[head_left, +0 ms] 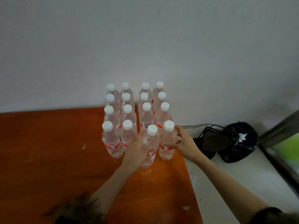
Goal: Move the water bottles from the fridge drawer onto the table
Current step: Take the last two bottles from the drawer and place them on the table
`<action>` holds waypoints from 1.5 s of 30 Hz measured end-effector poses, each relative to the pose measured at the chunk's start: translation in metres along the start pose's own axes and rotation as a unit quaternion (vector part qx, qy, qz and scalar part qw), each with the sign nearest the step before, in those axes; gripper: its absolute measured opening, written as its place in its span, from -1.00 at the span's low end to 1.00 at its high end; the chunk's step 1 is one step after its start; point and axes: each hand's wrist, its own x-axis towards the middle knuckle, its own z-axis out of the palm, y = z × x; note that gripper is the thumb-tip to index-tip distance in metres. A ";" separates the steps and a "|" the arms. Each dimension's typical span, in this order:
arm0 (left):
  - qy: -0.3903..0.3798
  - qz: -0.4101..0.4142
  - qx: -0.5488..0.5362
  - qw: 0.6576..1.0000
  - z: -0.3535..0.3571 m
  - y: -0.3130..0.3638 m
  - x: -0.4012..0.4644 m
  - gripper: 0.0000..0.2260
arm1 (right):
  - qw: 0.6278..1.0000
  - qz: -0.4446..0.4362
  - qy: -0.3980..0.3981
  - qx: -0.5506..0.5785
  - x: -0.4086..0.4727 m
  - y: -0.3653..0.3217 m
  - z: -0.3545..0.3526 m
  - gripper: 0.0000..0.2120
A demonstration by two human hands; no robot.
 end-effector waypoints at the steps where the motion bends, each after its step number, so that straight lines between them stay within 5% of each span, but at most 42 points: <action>1: -0.004 0.002 0.003 1.000 0.002 -0.001 0.006 -0.48 | 1.000 0.004 0.002 -0.004 0.006 0.003 0.000 -0.36; 13: -0.028 -0.018 -0.023 0.999 0.026 -0.007 0.033 -0.34 | 0.997 0.027 -0.033 0.057 0.032 0.027 -0.009 -0.40; 28: 0.008 -0.038 -0.041 0.998 0.026 0.005 0.046 -0.40 | 0.997 0.013 -0.052 0.054 0.039 0.039 -0.002 -0.36; 35: 0.040 -0.014 -0.032 0.999 0.035 -0.005 0.034 -0.34 | 0.997 0.020 -0.004 0.077 0.033 0.039 0.011 -0.41; 45: -0.026 -0.095 0.005 0.995 0.035 0.000 0.010 -0.35 | 0.998 0.033 -0.047 0.031 0.014 0.044 0.014 -0.40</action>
